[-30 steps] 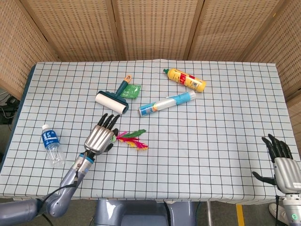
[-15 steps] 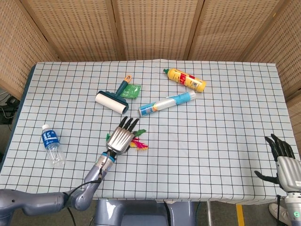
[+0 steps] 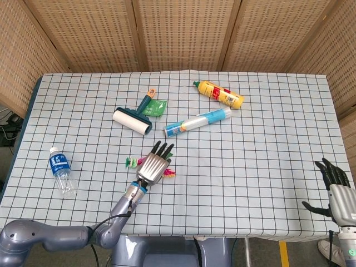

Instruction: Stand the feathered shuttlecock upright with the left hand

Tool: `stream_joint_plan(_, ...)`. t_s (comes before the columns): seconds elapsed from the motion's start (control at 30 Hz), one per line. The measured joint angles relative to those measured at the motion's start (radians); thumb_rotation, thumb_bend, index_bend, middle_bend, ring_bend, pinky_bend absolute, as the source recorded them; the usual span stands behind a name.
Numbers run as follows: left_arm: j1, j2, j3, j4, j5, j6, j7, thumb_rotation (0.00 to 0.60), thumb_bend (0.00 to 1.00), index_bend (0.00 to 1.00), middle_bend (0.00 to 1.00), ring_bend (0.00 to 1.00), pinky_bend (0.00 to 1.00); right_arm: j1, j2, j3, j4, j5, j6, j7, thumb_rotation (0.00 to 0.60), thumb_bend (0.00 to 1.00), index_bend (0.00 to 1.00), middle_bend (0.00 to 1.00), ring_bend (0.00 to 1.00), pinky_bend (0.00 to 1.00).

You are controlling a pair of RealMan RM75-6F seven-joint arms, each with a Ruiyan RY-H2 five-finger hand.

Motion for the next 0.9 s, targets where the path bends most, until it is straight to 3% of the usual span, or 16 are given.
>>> stream_joint_plan(0.27,-0.024,-0.037,0.004,0.035,-0.017,0.003,0.011,0.6,0.3,0.48,0.0,0.0,0.0,0.0,0.002,0.003,0.003,0.005,-0.004,0.013,0.6,0.08,0.04,0.0,0.0,0.05)
stream_joint_plan(0.53,-0.046,-0.077,0.007,0.087,-0.027,0.009,0.01,0.6,0.43,0.55,0.0,0.0,0.0,0.001,-0.002,0.003,0.009,0.0,-0.004,0.02,0.6,0.08,0.04,0.0,0.0,0.05)
stream_joint_plan(0.9,-0.039,-0.08,0.025,0.101,0.0,0.033,-0.016,0.6,0.52,0.61,0.0,0.0,0.0,0.0,-0.002,0.002,0.007,-0.003,-0.001,0.016,0.6,0.08,0.04,0.0,0.0,0.03)
